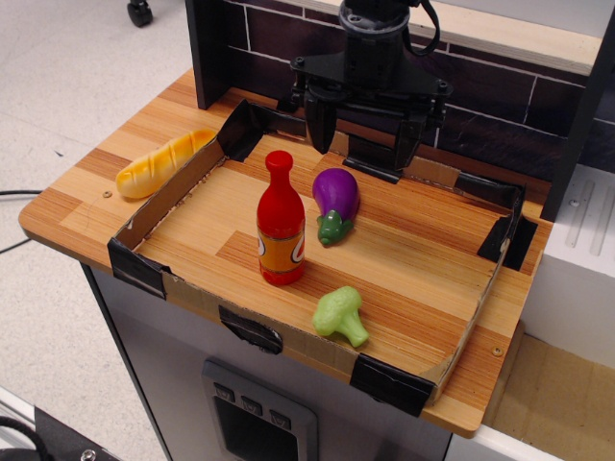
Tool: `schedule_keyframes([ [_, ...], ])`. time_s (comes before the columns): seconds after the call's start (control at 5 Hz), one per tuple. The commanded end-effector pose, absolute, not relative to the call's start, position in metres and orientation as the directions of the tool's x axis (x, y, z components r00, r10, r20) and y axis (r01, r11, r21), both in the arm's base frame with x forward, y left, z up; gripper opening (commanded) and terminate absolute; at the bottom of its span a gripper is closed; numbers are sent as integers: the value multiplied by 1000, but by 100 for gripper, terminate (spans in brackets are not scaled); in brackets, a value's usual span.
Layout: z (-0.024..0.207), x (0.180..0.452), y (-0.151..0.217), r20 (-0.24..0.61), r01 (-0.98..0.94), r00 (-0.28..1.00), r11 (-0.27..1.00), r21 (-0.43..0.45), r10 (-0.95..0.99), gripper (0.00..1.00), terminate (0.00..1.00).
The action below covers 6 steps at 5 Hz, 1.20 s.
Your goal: Topple hot sauce bottle
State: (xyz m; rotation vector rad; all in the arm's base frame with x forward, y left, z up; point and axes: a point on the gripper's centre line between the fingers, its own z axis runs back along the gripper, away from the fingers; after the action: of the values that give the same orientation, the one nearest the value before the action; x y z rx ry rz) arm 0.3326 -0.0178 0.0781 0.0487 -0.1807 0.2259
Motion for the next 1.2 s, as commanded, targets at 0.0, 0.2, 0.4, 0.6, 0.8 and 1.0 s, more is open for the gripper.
schedule_keyframes([
  [0.0,78,333,-18,184,-227,958,973,28,218,100,0],
  [0.2,91,326,-7,140,-167,978,984,61,157,100,0],
  [0.4,100,318,2,139,-127,984,989,80,115,100,0],
  [0.6,106,310,5,118,-87,990,992,95,76,100,0],
  [0.8,107,295,7,142,-55,989,994,92,42,100,0],
  [1.0,106,286,6,148,-46,988,995,84,33,100,0],
])
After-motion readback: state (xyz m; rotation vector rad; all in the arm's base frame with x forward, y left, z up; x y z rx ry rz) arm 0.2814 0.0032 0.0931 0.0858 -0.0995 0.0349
